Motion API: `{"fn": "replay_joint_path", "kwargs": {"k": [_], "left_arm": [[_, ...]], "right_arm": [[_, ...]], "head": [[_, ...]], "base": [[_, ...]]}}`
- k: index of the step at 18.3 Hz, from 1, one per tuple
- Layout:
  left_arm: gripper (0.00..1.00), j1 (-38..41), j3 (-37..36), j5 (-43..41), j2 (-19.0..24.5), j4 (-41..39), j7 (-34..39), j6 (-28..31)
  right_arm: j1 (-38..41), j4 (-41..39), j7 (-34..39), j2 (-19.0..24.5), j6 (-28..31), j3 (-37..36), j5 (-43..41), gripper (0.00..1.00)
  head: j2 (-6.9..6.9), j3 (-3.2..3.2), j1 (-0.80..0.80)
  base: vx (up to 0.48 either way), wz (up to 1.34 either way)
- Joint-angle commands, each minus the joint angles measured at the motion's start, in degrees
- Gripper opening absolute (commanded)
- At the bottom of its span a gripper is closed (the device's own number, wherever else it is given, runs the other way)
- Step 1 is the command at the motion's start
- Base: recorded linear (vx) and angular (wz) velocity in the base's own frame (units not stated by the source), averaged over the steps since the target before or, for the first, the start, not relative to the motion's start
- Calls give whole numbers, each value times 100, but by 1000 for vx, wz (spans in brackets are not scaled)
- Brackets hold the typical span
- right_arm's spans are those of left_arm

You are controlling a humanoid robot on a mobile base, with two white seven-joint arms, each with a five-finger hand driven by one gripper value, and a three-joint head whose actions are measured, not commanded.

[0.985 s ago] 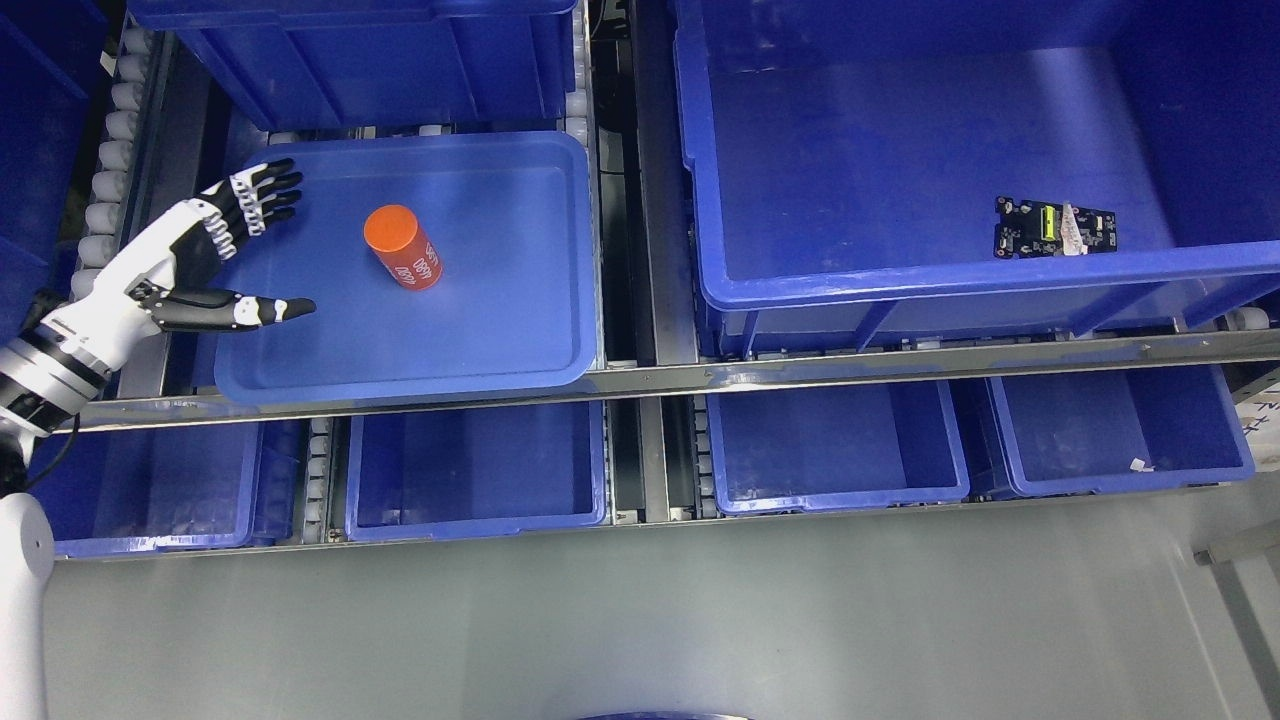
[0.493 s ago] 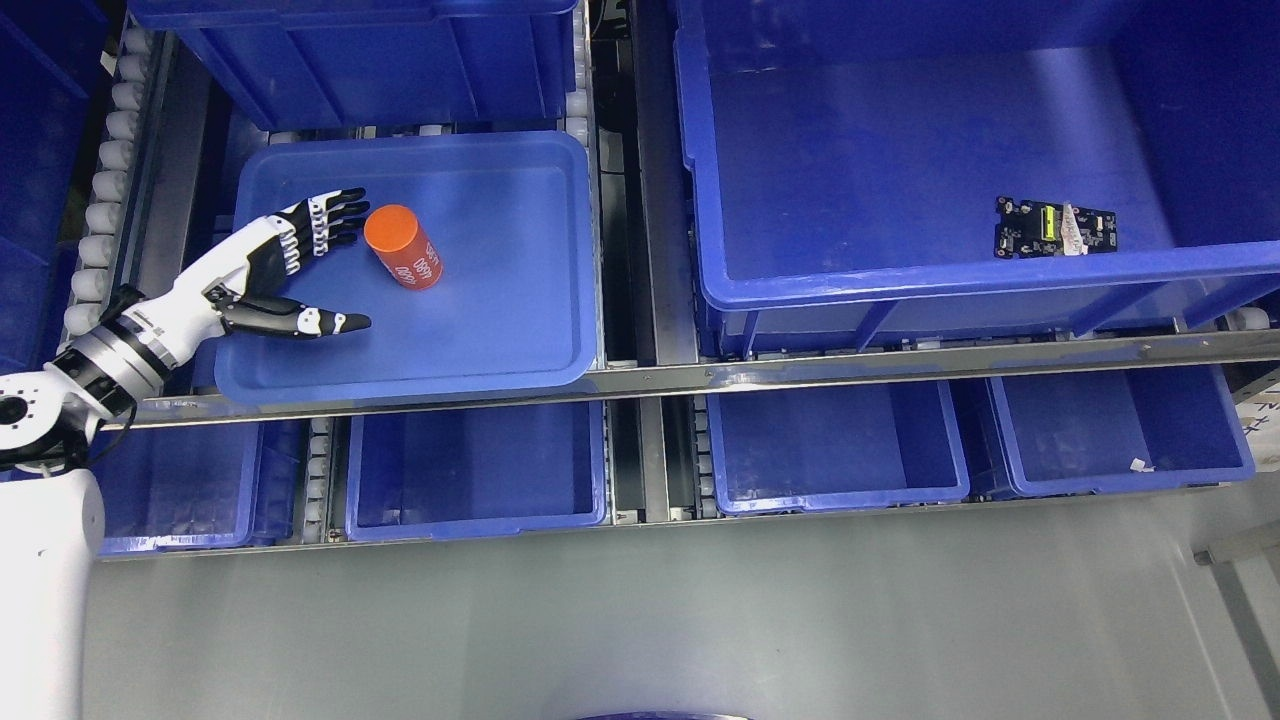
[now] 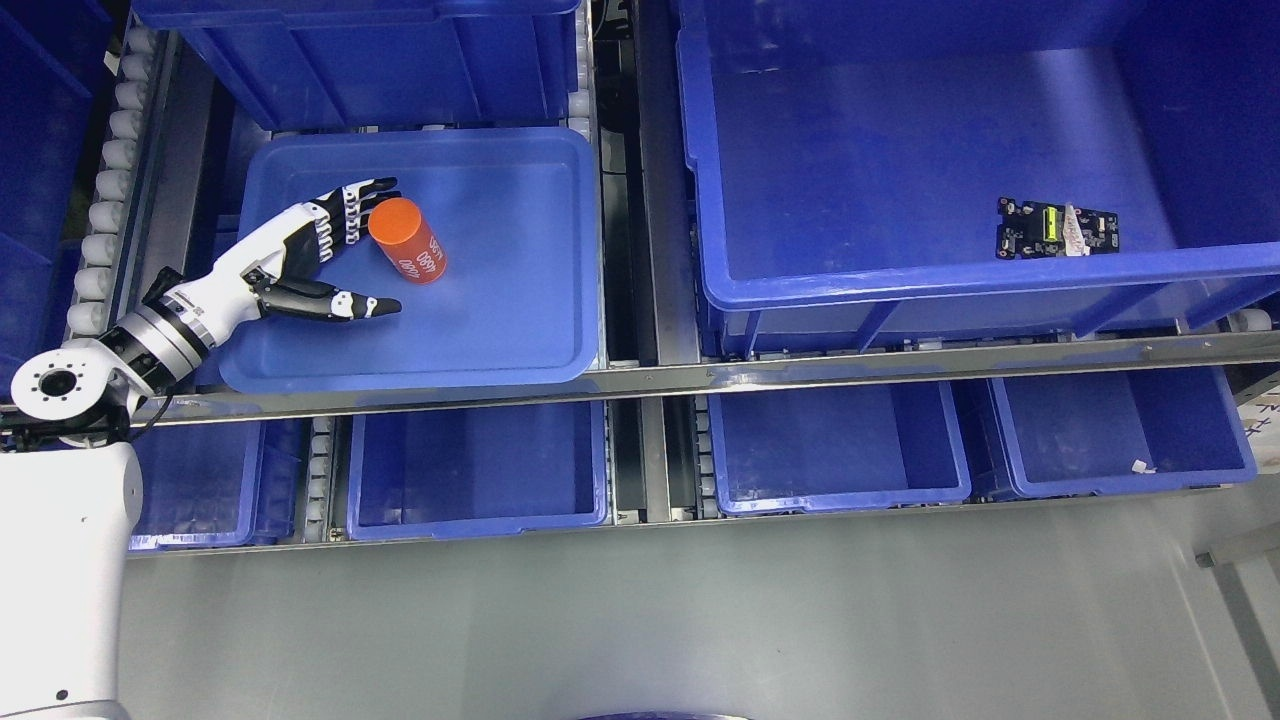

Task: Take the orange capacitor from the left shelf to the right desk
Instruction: 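Close the left hand around the orange capacitor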

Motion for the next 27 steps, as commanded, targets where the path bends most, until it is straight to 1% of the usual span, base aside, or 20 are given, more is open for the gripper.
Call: {"fn": "replay_joint_path", "kwargs": {"k": [1, 2, 4, 8, 10, 14, 19, 22, 24, 25, 27], "left_arm": [[90, -134, -120, -19, -242, 364, 2, 25], [86, -134, -41, -19, -251, 364, 2, 25], [81, -142, 55, -19, -304, 364, -6, 25], [78, -204, 231, -10, -313, 364, -6, 17], [72, -204, 372, -10, -321, 364, -7, -1], [57, -204, 609, -1, -409, 364, -15, -291], [51, -213, 662, -1, -506, 364, -24, -317], [50, -204, 645, -1, -541, 364, -33, -414], [55, -204, 566, -1, -532, 364, -68, -423], [60, -213, 496, -10, -532, 364, -77, -423], [63, -213, 338, -27, -524, 364, -68, -414]], "right_arm": [[114, -100, 1, -100, -5, -70, 26, 100], [114, -100, 1, -100, -5, -70, 26, 100], [114, -100, 1, -100, -5, -70, 26, 100], [114, -100, 1, -100, -5, -70, 26, 100], [114, -100, 1, -100, -5, -70, 26, 100], [114, -100, 1, -100, -5, -70, 26, 100], [114, -100, 1, -100, -5, -70, 26, 100], [114, -100, 1, -100, -4, -70, 26, 100], [114, -100, 1, -100, -5, -70, 26, 100], [114, -100, 1, -100, -5, -70, 26, 100], [114, -100, 1, -100, -5, -70, 26, 100]], "head": [[0, 0, 0], [0, 0, 0], [0, 0, 0], [0, 0, 0], [0, 0, 0], [0, 0, 0], [0, 0, 0], [0, 0, 0], [0, 0, 0], [0, 0, 0], [0, 0, 0]], "base": [[0, 0], [0, 0], [0, 0], [0, 4], [0, 0], [0, 0], [0, 0], [0, 0], [0, 0], [0, 0], [0, 0]]}}
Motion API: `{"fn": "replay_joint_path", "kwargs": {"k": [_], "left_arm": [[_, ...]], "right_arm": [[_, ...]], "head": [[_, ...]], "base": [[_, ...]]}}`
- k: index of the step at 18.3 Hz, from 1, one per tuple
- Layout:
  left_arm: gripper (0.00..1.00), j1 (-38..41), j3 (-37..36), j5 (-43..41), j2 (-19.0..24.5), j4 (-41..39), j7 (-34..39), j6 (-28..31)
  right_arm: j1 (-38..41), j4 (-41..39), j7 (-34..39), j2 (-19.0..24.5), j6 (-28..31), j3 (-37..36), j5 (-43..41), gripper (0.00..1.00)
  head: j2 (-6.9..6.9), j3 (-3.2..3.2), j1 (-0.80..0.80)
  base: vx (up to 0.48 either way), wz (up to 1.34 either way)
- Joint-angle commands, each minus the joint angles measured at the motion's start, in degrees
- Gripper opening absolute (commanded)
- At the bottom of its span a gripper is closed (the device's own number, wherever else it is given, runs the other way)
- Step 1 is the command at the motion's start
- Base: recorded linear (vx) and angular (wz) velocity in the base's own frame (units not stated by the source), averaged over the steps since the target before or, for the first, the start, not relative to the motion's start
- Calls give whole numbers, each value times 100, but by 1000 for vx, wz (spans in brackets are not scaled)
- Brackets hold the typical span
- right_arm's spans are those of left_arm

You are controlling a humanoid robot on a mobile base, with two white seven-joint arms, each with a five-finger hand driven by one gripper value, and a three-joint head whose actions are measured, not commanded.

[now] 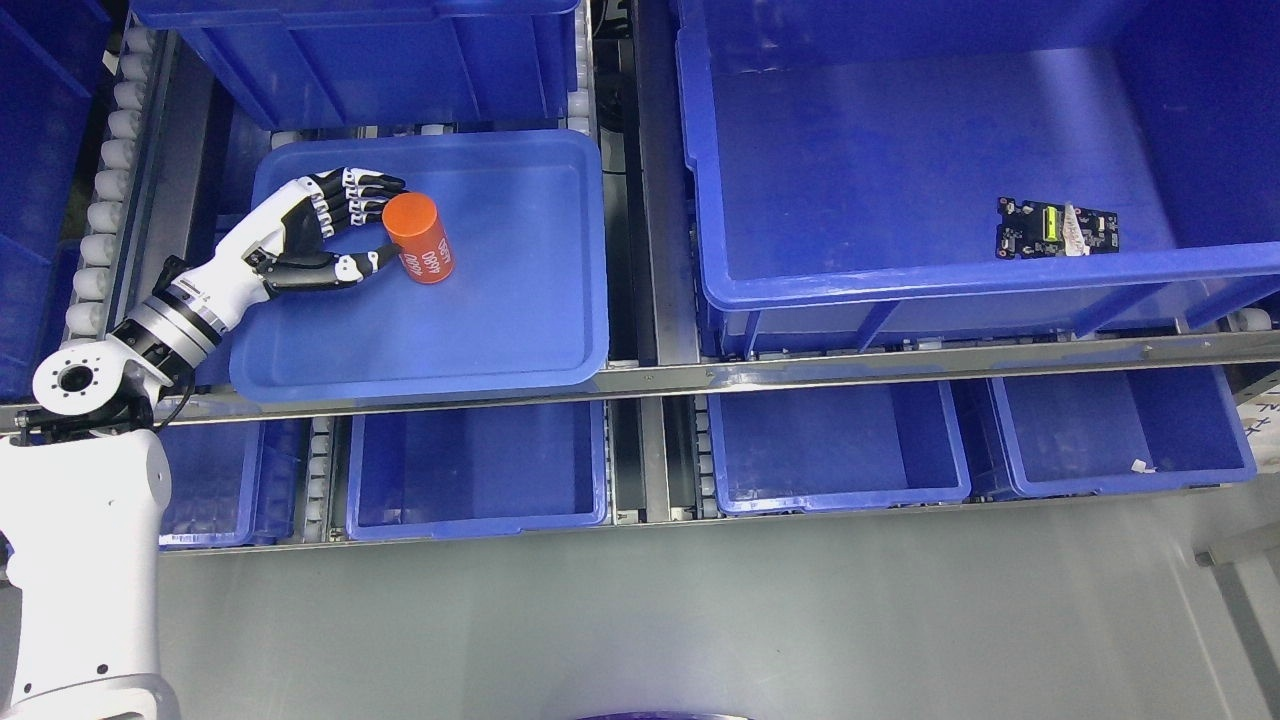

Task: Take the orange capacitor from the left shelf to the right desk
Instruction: 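Close the left hand around the orange capacitor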

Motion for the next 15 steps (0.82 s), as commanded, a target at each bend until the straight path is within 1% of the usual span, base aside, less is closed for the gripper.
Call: {"fn": "replay_joint_path", "kwargs": {"k": [1, 5, 9, 13, 14, 15], "left_arm": [[64, 1, -185, -31, -87, 33, -13, -4], [68, -8, -247, -92, -96, 138, -4, -4], [67, -87, -230, -136, -87, 243, -4, -4], [47, -87, -63, -110, -113, 305, 22, -31], [38, -87, 33, -101, -174, 305, 22, -66], [27, -87, 173, -101, -245, 305, 13, -153]], "right_arm": [[114, -100, 1, -100, -5, -70, 26, 100], [114, -100, 1, -100, -5, -70, 26, 100], [114, -100, 1, -100, -5, -70, 26, 100], [114, -100, 1, -100, -5, -70, 26, 100], [114, -100, 1, -100, -5, -70, 26, 100], [114, -100, 1, -100, -5, -70, 26, 100]], "head": [[0, 0, 0], [0, 0, 0], [0, 0, 0], [0, 0, 0], [0, 0, 0], [0, 0, 0]], "base": [[0, 0], [0, 0], [0, 0], [0, 0], [0, 0], [0, 0]]}}
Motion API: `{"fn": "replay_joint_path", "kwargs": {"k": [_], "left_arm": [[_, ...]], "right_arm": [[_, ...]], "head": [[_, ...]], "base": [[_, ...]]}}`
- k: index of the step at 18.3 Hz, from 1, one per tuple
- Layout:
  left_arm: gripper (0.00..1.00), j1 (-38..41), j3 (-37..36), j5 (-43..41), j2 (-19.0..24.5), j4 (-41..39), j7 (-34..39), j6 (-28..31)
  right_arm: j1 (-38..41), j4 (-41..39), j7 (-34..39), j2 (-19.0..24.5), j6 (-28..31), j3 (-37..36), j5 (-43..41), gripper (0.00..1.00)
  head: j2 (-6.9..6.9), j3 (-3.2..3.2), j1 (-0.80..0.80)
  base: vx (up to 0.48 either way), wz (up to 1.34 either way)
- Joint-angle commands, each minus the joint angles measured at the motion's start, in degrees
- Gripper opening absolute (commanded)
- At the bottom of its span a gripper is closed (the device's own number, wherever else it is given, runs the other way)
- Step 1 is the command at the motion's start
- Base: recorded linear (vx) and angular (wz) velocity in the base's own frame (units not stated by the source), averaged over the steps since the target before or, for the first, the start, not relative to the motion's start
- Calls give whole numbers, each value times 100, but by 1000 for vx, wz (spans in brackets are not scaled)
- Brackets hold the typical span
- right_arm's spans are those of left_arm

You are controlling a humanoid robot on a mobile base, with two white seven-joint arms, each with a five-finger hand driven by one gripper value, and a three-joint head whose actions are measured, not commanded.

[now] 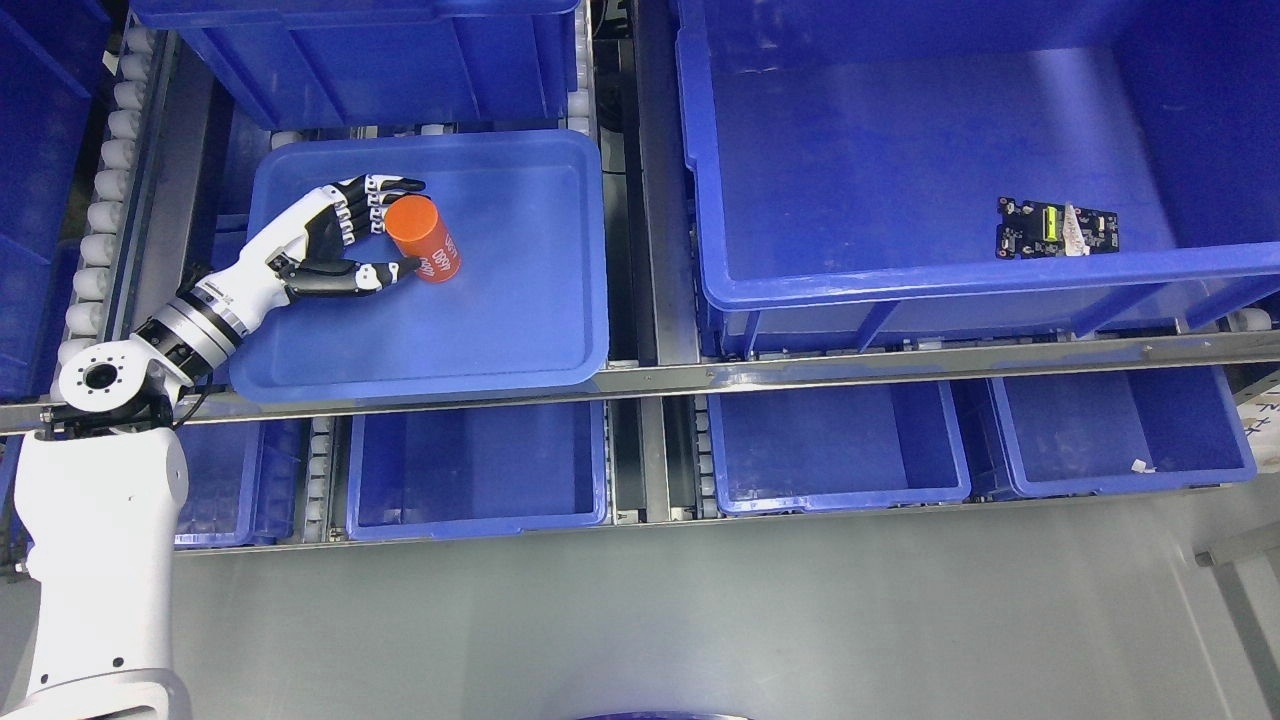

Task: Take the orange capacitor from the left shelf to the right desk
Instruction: 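Close the left hand around the orange capacitor, then lift the orange capacitor up out of the bin with the left hand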

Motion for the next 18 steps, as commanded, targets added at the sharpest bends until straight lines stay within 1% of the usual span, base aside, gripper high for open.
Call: {"fn": "replay_joint_path", "kwargs": {"k": [1, 2, 5, 7, 10, 11, 12, 13, 15, 17, 18], "left_arm": [[19, -18, 454, 2, -263, 128, 0, -222], [15, -18, 552, 2, -343, 128, -18, -301], [15, -27, 684, 28, -422, 110, -18, -328], [15, -105, 1043, 203, -720, 5, -44, -328], [16, -71, 1466, 791, -1010, -486, -35, -311], [17, -44, 1606, 976, -1212, -722, 26, -311], [18, -44, 1764, 1047, -1440, -916, 52, -346], [19, -70, 1896, 1074, -1465, -1127, 131, -372], [23, -123, 1872, 1083, -1465, -1628, 735, -478], [33, -158, 1539, 1092, -1465, -1919, 1892, -574], [37, -150, 1294, 1092, -1465, -2181, 2612, -531]], "right_arm": [[114, -100, 1, -100, -5, -70, 26, 100], [114, -100, 1, -100, -5, -70, 26, 100], [114, -100, 1, -100, 4, -70, 26, 100], [114, -100, 1, -100, -5, -70, 26, 100], [114, -100, 1, -100, -5, -70, 26, 100], [114, -100, 1, -100, -5, -70, 26, 100], [114, -100, 1, -100, -5, -70, 26, 100], [114, -100, 1, -100, -5, -70, 26, 100], [114, -100, 1, -100, -5, -70, 26, 100], [114, -100, 1, -100, -5, -70, 26, 100], [114, -100, 1, -100, -5, -70, 26, 100]], "head": [[0, 0, 0], [0, 0, 0], [0, 0, 0], [0, 0, 0], [0, 0, 0], [0, 0, 0], [0, 0, 0], [0, 0, 0], [0, 0, 0], [0, 0, 0], [0, 0, 0]], "base": [[0, 0], [0, 0], [0, 0], [0, 0], [0, 0], [0, 0], [0, 0], [0, 0], [0, 0], [0, 0], [0, 0]]}}
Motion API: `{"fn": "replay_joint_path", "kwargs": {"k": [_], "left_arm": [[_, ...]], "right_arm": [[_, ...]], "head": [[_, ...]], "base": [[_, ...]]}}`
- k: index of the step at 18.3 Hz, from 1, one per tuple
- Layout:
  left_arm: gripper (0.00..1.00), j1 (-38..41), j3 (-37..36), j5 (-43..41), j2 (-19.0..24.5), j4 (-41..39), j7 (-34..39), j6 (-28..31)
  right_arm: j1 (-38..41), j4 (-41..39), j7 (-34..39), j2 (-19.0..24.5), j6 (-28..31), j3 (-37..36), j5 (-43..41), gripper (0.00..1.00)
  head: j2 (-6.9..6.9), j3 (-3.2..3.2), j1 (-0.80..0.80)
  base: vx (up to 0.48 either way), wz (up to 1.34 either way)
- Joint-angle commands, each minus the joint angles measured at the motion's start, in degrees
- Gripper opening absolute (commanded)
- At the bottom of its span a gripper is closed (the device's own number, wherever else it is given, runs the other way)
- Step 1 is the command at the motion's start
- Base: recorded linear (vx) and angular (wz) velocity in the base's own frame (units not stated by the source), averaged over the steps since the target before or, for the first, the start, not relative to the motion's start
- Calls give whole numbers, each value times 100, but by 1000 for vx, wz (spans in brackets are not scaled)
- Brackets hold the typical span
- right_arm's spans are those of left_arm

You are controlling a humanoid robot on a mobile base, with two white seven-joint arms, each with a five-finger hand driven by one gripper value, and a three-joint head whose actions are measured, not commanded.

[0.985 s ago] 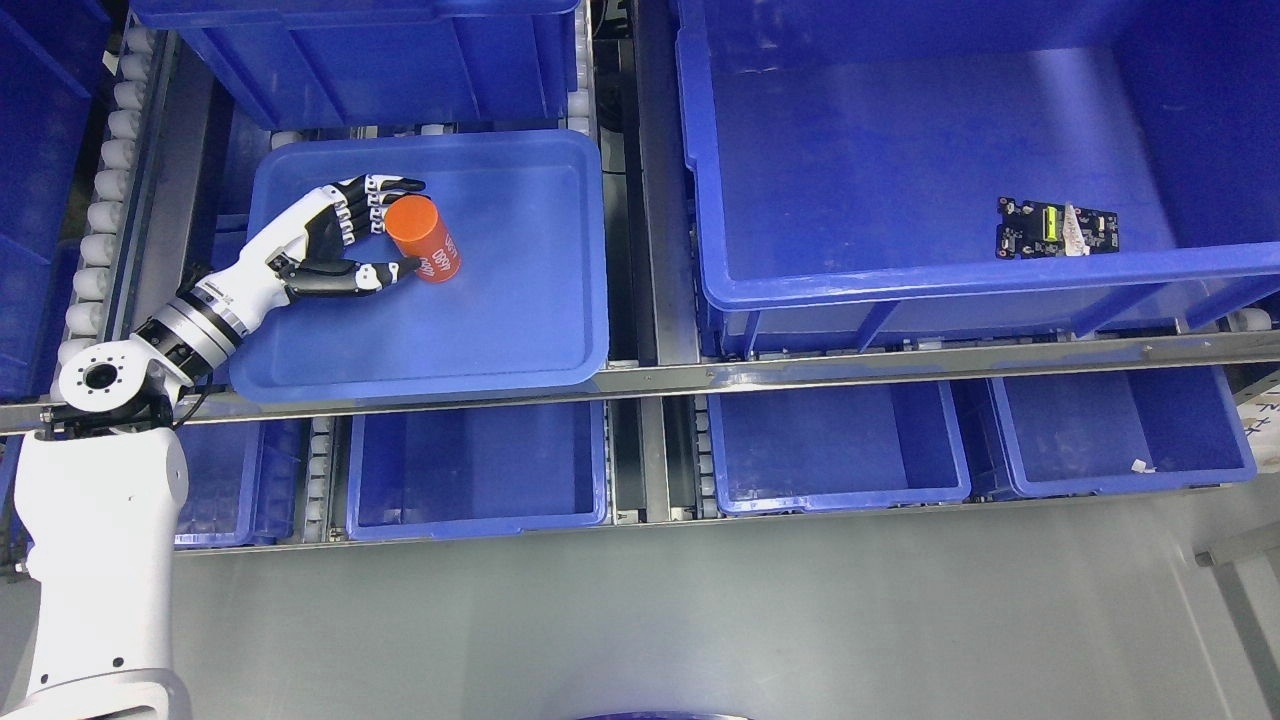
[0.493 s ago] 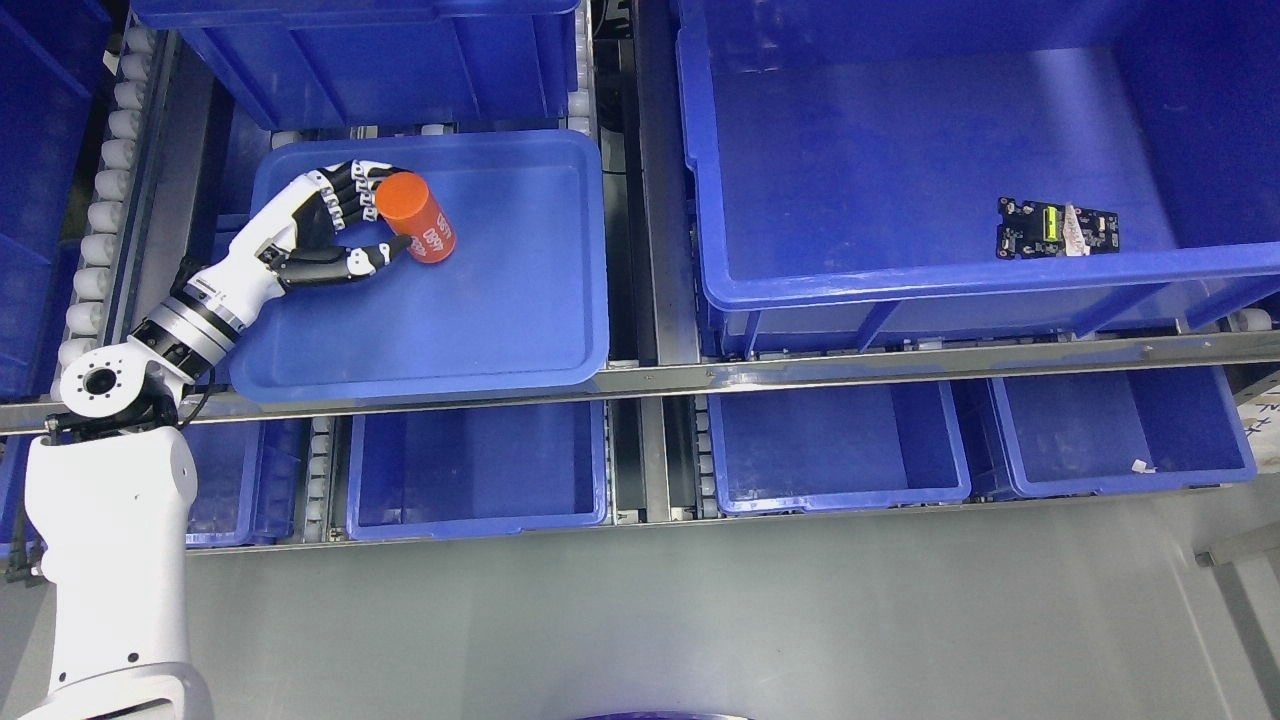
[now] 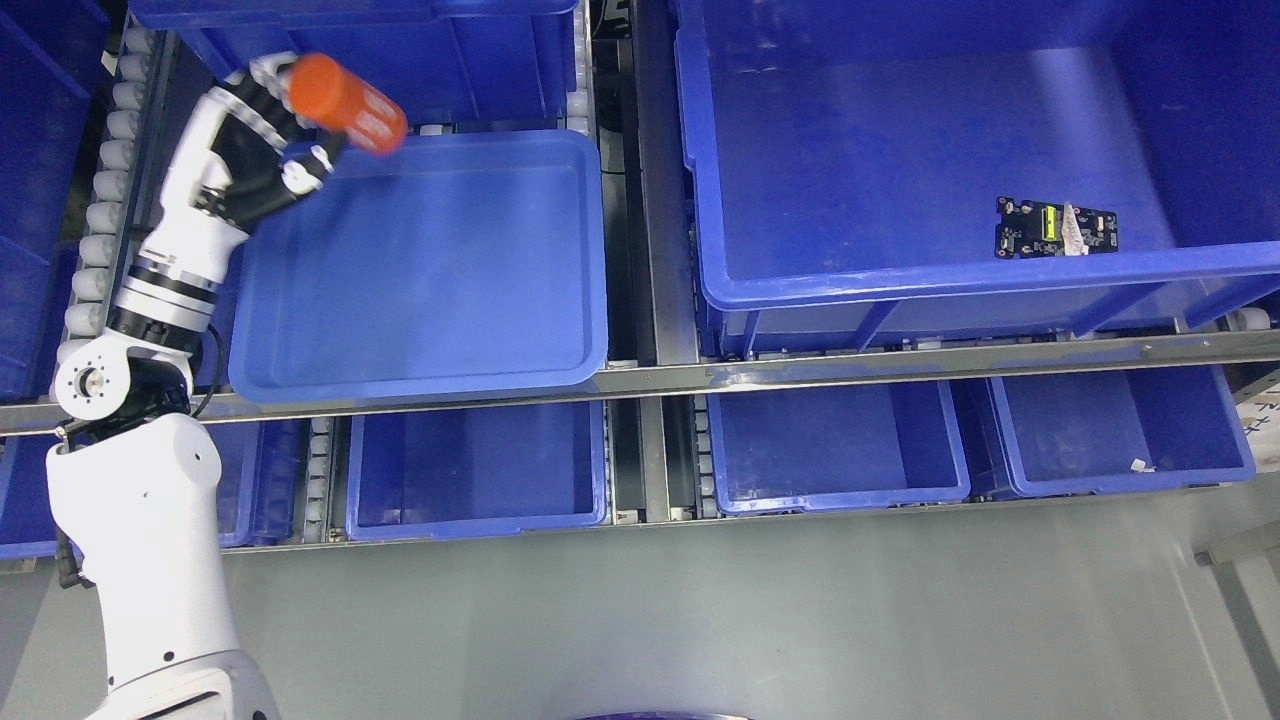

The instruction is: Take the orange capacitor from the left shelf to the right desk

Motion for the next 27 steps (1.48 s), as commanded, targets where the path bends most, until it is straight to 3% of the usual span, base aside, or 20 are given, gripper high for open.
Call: {"fn": "replay_joint_path", "kwargs": {"k": [1, 4, 6, 10, 27], "left_arm": [[36, 0, -87, 188, -467, -1593, 1886, -23], [26, 53, -606, 188, -467, -2033, 3363, -23], [21, 166, -1053, 179, -467, -2271, 3927, -93], [20, 536, -1495, 161, -467, -2430, 3991, -208], [20, 598, -915, 161, -467, -2395, 3771, -102]], "right_arm": [[114, -100, 3, -100, -7, -70, 26, 100], [114, -100, 3, -100, -7, -70, 26, 100], [114, -100, 3, -100, -7, -70, 26, 100], [114, -100, 3, -100, -7, -70, 26, 100], [114, -100, 3, -100, -7, -70, 26, 100]], "head": [[0, 0, 0], [0, 0, 0], [0, 0, 0], [0, 0, 0], [0, 0, 0]], "base": [[0, 0], [0, 0], [0, 0], [0, 0], [0, 0]]}}
